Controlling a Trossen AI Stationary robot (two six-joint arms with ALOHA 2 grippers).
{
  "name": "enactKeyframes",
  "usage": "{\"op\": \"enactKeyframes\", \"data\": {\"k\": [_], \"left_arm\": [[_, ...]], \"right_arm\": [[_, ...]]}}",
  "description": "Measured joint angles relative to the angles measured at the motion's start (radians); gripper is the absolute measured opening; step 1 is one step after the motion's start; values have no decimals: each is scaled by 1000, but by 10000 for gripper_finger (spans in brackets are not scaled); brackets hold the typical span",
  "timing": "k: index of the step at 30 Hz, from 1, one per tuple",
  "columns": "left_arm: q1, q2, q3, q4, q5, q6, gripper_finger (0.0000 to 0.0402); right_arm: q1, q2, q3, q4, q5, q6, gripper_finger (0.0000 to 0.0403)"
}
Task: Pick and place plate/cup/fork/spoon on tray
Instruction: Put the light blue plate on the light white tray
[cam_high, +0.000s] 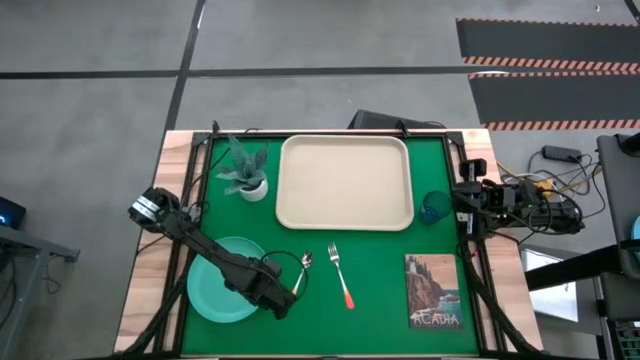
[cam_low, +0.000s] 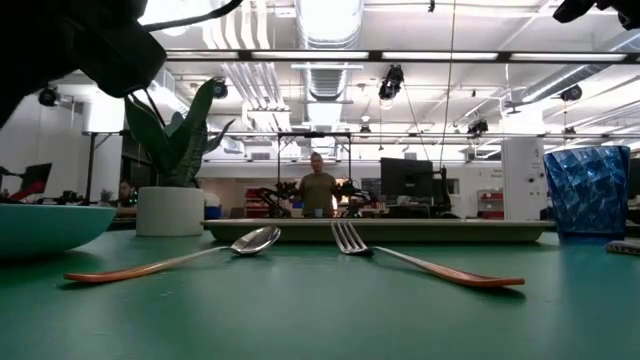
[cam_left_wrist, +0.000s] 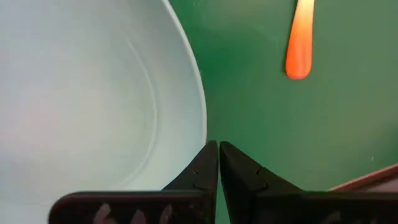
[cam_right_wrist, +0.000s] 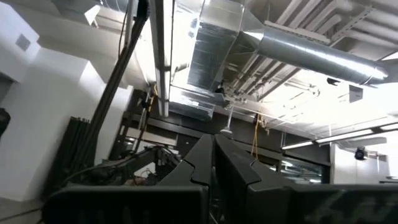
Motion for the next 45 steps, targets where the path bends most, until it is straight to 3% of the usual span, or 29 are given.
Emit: {"op": "enactKeyframes", "data": {"k": [4, 10, 14, 35, 45], "left_arm": [[0, 0, 0, 3, 51, 4, 40], [0, 0, -9, 19, 28, 28, 118], [0, 0, -31, 17, 19, 26, 145], [-1, 10, -33, 45, -83, 23, 147], [-9, 55, -34, 48, -85, 26, 147]], "right_arm": [[0, 0, 0, 0, 17, -17, 9], [0, 0, 0, 0, 18, -47, 9], [0, 0, 0, 0, 18, -53, 9], [0, 0, 0, 5, 18, -62, 9], [0, 0, 0, 5, 18, -61, 9]]}}
